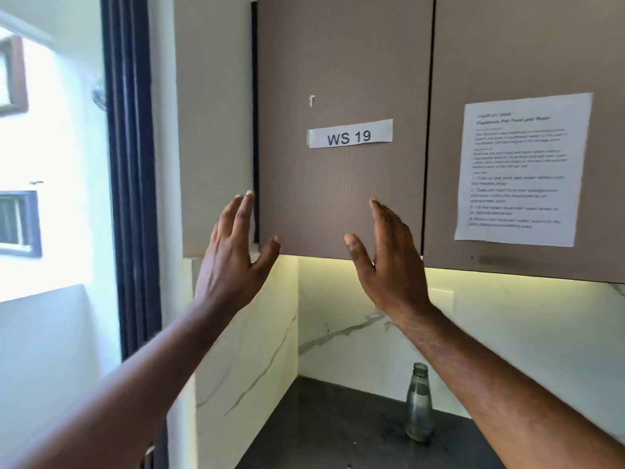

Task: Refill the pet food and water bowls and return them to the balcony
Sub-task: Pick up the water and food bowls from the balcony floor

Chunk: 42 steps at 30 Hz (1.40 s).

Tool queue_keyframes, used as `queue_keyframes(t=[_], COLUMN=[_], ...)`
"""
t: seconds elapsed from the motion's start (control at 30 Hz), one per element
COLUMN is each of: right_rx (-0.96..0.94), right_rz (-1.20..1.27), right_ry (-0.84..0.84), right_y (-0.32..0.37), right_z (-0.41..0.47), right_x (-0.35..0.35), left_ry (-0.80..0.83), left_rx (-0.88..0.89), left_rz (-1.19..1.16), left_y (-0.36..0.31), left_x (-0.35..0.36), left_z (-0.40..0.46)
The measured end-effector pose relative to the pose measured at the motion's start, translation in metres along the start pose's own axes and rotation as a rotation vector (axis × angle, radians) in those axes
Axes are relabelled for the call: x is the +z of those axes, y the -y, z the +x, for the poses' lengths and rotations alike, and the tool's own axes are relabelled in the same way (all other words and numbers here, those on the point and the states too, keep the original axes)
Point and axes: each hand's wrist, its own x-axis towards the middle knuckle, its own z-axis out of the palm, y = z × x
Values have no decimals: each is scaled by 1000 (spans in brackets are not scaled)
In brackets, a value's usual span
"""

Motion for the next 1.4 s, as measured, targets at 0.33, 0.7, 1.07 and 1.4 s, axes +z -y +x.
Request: queue_keyframes(t=[0.33,0.7,1.07,1.4], right_rx=[-70,-154,-179,-178], right_rz=[364,618,771,698], right_ry=[129,403,694,1001], right_y=[89,207,330,419], right_z=[-56,-126,-210,-320], right_x=[40,102,208,328], left_ry=[-33,-25,-43,45], left_rx=[-188,-478,-808,-1162], left_rz=[108,352,450,443], left_y=[29,78,181,298], left_x=[-92,-197,-273,-308], left_z=[-91,-200,-309,-435])
